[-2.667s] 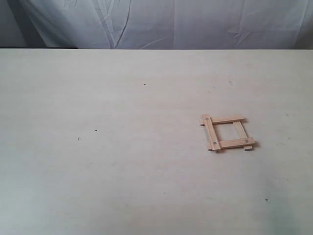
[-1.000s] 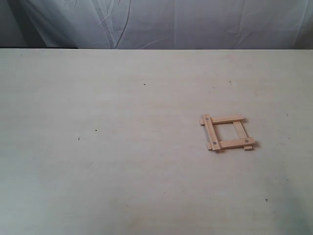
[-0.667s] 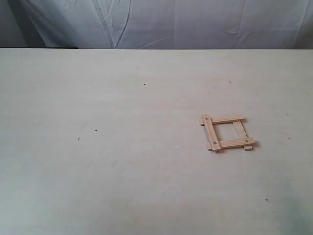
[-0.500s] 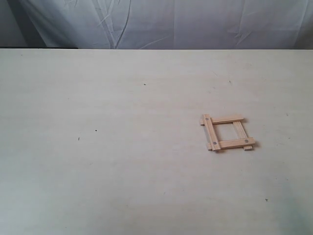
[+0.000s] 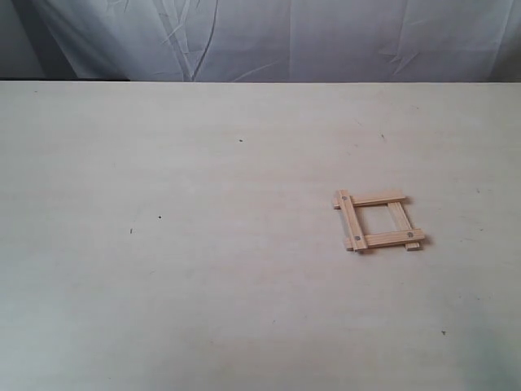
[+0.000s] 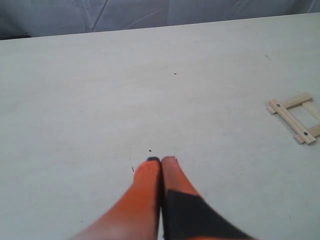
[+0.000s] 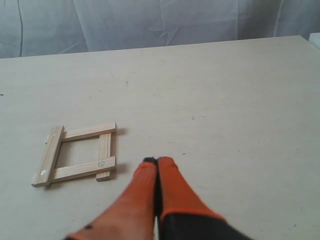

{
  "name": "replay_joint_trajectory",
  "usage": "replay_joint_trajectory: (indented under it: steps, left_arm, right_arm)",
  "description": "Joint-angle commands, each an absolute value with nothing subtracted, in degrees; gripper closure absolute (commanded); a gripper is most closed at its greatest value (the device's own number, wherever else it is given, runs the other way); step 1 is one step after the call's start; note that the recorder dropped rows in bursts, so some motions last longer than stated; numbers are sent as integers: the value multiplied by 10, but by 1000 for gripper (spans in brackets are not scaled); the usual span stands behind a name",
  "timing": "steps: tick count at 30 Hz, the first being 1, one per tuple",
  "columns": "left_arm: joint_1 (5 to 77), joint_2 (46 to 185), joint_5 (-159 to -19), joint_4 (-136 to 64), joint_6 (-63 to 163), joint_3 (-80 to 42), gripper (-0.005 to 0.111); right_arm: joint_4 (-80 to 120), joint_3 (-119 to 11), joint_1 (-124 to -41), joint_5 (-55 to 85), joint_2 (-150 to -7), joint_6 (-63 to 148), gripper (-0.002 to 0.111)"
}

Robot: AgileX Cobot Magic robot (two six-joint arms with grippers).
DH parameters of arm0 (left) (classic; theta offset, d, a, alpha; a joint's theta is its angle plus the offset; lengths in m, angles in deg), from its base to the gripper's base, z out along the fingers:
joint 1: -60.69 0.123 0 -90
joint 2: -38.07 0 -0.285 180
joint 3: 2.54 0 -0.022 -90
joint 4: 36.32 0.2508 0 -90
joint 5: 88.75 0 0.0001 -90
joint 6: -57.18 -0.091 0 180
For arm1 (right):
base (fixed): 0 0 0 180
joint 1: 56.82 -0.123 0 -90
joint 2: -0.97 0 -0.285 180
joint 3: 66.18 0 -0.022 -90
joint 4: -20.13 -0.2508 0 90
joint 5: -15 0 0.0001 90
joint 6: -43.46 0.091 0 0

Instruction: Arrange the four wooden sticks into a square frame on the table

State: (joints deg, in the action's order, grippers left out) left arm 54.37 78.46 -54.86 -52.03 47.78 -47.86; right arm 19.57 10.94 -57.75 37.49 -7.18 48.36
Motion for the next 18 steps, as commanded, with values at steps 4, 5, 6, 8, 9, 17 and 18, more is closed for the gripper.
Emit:
replay_joint_trajectory:
  steps: [4, 5, 6, 8, 9, 17, 18]
  left_arm:
    - [589, 710, -569, -470, 470, -524, 107]
    - [607, 684, -584, -462, 470, -543, 107]
    - [622, 649, -606, -450, 470, -570, 107]
    - [625, 605, -637, -433, 470, -607, 107]
    - [624, 575, -660, -427, 470, -629, 107]
    - [623, 459, -713, -414, 470, -754, 107]
    - [623, 459, -717, -411, 470, -764, 107]
  right_arm:
    - [195, 110, -575, 367, -68, 480, 109]
    - [195, 110, -575, 367, -68, 480, 109]
    - [195, 110, -575, 367, -68, 481, 109]
    - [195, 110, -575, 367, -68, 481, 109]
    - [195, 110, -575, 367, -68, 481, 109]
    - [195, 110, -575, 367, -68, 481, 109]
    - [195, 110, -575, 367, -68, 481, 109]
